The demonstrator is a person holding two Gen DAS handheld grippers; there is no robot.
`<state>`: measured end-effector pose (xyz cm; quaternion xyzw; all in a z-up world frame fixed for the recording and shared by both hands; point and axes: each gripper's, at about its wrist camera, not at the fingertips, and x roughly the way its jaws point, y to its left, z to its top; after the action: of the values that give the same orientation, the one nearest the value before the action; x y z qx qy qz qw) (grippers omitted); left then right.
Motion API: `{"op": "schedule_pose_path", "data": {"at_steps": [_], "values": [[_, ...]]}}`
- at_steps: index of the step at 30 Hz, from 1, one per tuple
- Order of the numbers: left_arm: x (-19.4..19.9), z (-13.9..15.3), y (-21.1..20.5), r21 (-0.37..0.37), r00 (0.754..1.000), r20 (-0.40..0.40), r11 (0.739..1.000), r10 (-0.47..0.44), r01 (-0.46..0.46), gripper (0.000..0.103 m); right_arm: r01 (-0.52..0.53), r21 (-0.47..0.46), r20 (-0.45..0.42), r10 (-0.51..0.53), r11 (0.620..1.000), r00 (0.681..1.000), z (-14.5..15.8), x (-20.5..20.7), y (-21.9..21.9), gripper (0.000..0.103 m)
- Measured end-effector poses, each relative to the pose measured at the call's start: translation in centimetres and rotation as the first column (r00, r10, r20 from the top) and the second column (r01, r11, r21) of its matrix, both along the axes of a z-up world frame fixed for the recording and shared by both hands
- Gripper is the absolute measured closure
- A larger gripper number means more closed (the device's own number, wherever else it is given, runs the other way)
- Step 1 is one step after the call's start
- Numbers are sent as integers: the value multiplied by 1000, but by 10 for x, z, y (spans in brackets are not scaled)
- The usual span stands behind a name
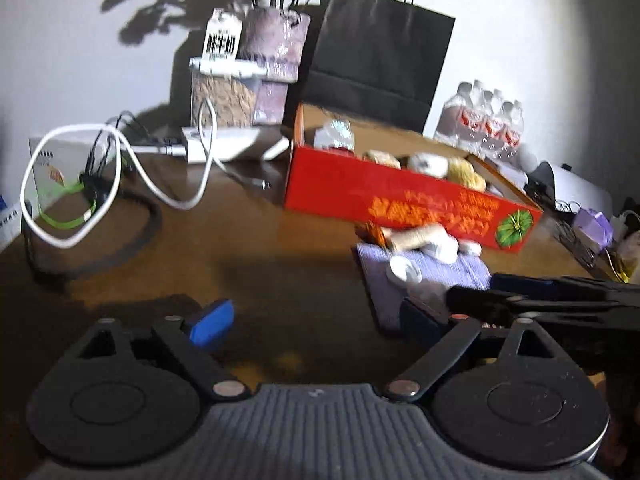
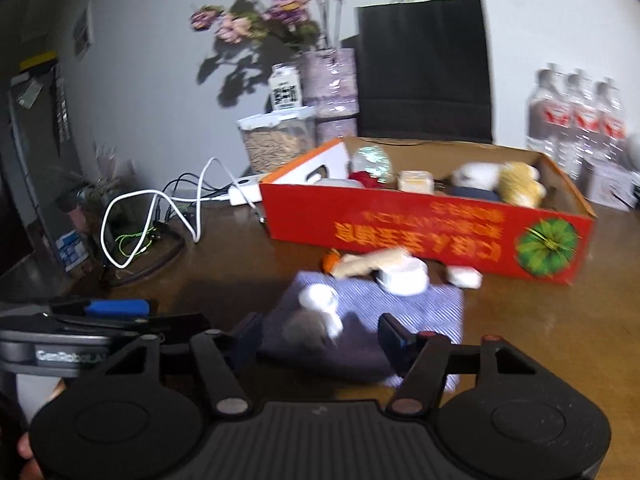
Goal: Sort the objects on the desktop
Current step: 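Grasp the white bottle cap with the left tool while the right tool grasps the clear plastic wrap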
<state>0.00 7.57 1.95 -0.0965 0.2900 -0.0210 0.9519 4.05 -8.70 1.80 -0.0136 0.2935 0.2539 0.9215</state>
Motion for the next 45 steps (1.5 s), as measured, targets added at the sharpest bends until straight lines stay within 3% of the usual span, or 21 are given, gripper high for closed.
{"op": "schedule_pose_path", "data": {"at_steps": [1,2,3,6,11,14,17,18,19,21,26,27,29,30,31,32,33,34,39,42,45], "values": [[4,1,-1,8,1000,6,1000,-2,2,12,0,-14,-6,0,1000,1000,-4,4,4,58],[7,3,-2,15,1000,13,1000,-7,7,13,-4,-33,-21,3,999,1000,-7,9,6,79],[10,4,-4,22,1000,18,1000,-12,12,15,-8,-40,-39,6,999,999,-11,12,6,84],[20,6,-11,34,999,27,998,-47,46,21,41,19,-19,-41,999,999,-4,9,-17,85],[44,7,-43,48,983,51,983,-177,174,30,172,32,-2,-172,985,985,4,8,-63,85],[67,2,-65,73,974,13,972,-225,223,42,226,42,-25,-225,973,974,-1,6,-83,85],[89,-10,-82,103,969,-97,966,-229,239,70,253,39,-44,-251,967,967,-13,4,-93,85],[88,-13,-85,120,972,-83,966,-219,228,76,257,42,-56,-255,966,965,-17,3,-96,85],[86,-14,-86,129,972,-84,965,-220,229,90,259,50,-61,-256,965,965,-18,2,-97,85],[82,-15,-87,117,968,-84,962,-237,246,98,247,60,-46,-245,967,969,-17,-1,-98,85],[72,-15,-84,107,977,-57,972,-204,209,99,231,50,-27,-229,972,973,-16,-5,-93,85],[72,-13,-84,113,980,-44,974,-192,196,94,227,54,-27,-226,972,974,-16,-7,-93,84],[77,-7,-89,156,982,-28,970,-185,187,60,229,56,-27,-228,972,973,-17,-9,-92,84],[81,-7,-93,173,980,-27,964,-198,200,32,230,58,-26,-229,971,973,-17,-9,-91,84],[86,-8,-95,179,977,-29,960,-211,213,33,232,63,-25,-231,971,973,-17,-9,-92,84],[95,-13,-99,193,978,-64,959,-199,208,43,233,69,-26,-232,970,972,-17,-9,-93,84],[99,-16,-102,205,981,-83,960,-177,191,60,233,79,-34,-231,969,972,-18,-9,-94,84],[98,-16,-103,209,983,-68,961,-170,181,73,230,94,-46,-227,969,973,-18,-8,-96,84],[82,-7,-97,144,986,-33,975,-163,166,74,244,121,-65,-238,962,969,-20,-5,-101,84],[53,4,-88,108,990,20,984,-143,140,74,245,115,-58,-239,963,969,-20,-6,-100,84],[26,6,-81,107,988,19,983,-152,149,74,248,109,-47,-244,963,969,-19,-9,-99,84]]}}
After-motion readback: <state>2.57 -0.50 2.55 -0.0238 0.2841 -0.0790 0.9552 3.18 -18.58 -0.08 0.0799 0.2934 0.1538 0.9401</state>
